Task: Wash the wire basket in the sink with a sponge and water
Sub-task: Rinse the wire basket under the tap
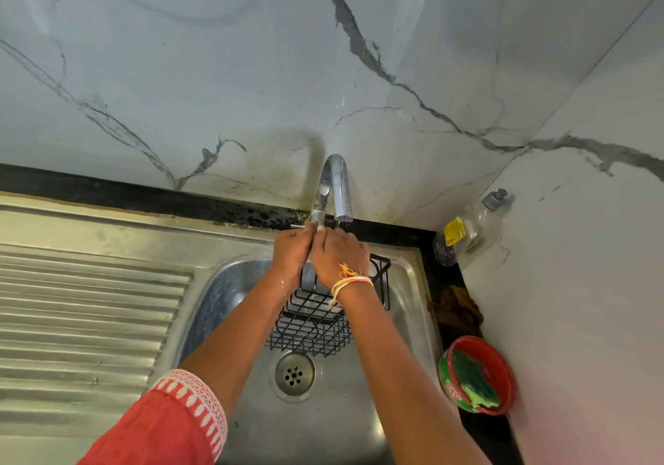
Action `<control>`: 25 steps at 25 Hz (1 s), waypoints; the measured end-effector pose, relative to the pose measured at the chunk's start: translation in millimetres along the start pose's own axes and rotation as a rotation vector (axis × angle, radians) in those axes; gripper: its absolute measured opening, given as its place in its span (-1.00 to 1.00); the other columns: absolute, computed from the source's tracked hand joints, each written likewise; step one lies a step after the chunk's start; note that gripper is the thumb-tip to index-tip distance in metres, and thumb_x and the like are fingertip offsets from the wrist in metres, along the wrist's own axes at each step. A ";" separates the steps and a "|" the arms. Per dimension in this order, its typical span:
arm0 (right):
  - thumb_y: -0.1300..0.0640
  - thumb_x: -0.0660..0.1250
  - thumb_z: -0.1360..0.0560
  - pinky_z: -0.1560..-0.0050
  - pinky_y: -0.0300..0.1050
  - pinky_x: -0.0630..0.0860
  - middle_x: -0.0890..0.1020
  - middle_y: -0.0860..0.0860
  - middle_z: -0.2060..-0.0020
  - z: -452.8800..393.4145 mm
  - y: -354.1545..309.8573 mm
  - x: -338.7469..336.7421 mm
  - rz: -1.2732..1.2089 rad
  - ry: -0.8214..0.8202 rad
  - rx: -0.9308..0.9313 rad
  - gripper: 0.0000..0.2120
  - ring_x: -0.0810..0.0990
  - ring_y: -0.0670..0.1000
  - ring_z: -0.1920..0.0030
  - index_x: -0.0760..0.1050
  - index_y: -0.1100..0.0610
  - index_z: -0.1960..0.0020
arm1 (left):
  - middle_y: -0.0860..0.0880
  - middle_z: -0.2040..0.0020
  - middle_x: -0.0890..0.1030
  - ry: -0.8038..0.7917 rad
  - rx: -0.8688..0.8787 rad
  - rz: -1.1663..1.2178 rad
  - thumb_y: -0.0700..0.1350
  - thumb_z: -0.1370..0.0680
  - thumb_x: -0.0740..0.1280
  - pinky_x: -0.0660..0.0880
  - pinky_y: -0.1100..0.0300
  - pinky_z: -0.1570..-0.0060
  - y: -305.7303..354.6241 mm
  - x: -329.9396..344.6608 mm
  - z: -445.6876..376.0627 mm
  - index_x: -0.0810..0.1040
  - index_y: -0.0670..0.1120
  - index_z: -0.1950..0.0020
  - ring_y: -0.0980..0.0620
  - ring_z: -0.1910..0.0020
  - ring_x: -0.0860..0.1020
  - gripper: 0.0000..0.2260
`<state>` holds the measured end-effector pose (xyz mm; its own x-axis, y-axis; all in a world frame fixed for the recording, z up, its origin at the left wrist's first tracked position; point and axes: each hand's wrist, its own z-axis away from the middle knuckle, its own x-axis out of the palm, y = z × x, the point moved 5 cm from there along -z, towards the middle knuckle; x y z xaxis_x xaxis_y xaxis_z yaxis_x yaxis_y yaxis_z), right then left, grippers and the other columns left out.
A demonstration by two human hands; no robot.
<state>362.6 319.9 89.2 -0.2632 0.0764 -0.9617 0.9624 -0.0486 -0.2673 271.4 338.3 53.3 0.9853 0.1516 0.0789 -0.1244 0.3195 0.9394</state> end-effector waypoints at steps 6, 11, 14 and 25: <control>-0.19 -0.20 -0.59 -0.15 0.10 0.42 0.62 0.17 -0.05 -5.1 56.0 1.8 0.097 -0.143 0.357 -0.34 0.55 0.17 -0.09 0.57 0.16 -0.07 | -0.03 0.46 0.30 0.080 -0.065 0.021 -0.13 -0.56 0.33 0.45 0.05 0.09 -6.2 -18.1 -2.0 0.33 -0.08 0.39 0.06 0.50 0.27 -0.66; -0.13 -0.12 -0.61 -0.48 0.13 0.11 0.41 0.04 -0.40 21.9 -8.1 5.2 -0.001 -0.022 -0.171 -0.51 0.27 0.06 -0.45 0.32 0.02 -0.41 | -0.11 0.36 0.51 0.148 -0.114 0.160 -0.24 -0.52 0.36 0.45 0.18 0.32 -9.6 -11.9 -1.5 0.50 -0.17 0.33 -0.02 0.34 0.48 -0.78; -0.31 -0.14 -0.57 -0.52 0.12 -0.04 0.09 0.00 -0.54 21.6 39.2 8.2 -0.024 -0.155 0.038 -0.36 0.00 0.07 -0.55 0.04 -0.02 -0.55 | -0.13 0.16 0.57 0.235 -0.197 0.207 -0.16 -0.54 0.36 0.49 0.11 0.03 -11.0 -21.6 -2.8 0.55 -0.21 0.13 -0.06 0.09 0.53 -0.87; -0.05 0.01 -0.63 -0.47 0.05 0.17 0.45 -0.05 -0.38 67.4 7.2 -1.1 -0.087 0.169 -0.454 -0.61 0.34 -0.03 -0.43 0.45 -0.03 -0.36 | -0.09 0.15 0.54 0.433 -0.329 0.352 -0.14 -0.51 0.35 0.48 0.10 -0.01 -8.7 -39.3 -2.5 0.49 -0.17 -0.02 -0.06 0.07 0.52 -0.85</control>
<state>365.2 252.3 84.3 -0.3652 0.2235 -0.9037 0.8793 0.4016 -0.2560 233.5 331.9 41.1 0.7510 0.6412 0.1577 -0.5290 0.4413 0.7248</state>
